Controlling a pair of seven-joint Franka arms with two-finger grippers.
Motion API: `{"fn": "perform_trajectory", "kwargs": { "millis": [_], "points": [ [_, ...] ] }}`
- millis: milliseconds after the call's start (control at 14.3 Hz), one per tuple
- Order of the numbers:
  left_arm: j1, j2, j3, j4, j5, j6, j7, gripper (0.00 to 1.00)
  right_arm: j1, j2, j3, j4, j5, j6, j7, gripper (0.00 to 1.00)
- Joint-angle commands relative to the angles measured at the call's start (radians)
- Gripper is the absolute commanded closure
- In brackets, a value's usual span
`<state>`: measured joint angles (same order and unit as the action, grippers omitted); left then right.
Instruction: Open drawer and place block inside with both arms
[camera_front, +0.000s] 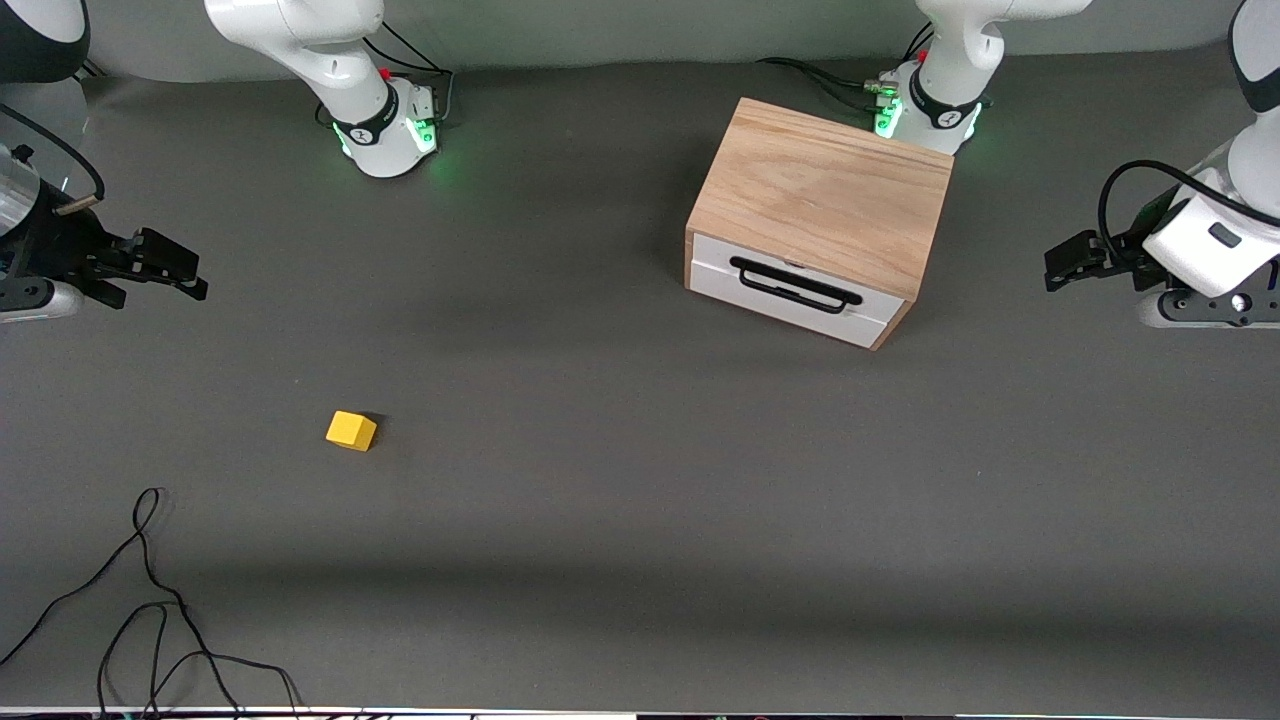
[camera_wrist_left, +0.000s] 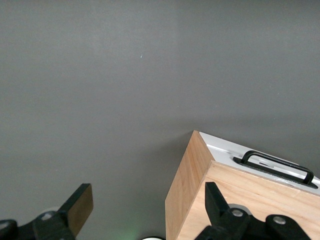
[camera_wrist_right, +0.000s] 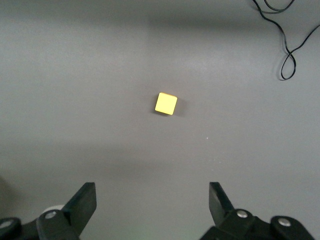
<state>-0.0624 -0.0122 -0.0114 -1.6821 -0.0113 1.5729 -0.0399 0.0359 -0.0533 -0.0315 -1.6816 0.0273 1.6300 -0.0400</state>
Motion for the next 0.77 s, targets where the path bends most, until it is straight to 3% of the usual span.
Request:
{"fn": "perform_trajectory", "kwargs": {
  "millis": [0,699],
  "points": [
    [0.021,-0.022,-0.005,-0.027,0.013,0.016,0.038,0.0,0.005,0.021,-0.001,0.034,-0.009,-0.021,0.028,0.0],
    [0.033,-0.019,-0.042,-0.033,0.046,0.007,0.052,0.0,0.005,0.059,-0.002,0.053,-0.01,-0.001,0.025,0.0]
  ]
}}
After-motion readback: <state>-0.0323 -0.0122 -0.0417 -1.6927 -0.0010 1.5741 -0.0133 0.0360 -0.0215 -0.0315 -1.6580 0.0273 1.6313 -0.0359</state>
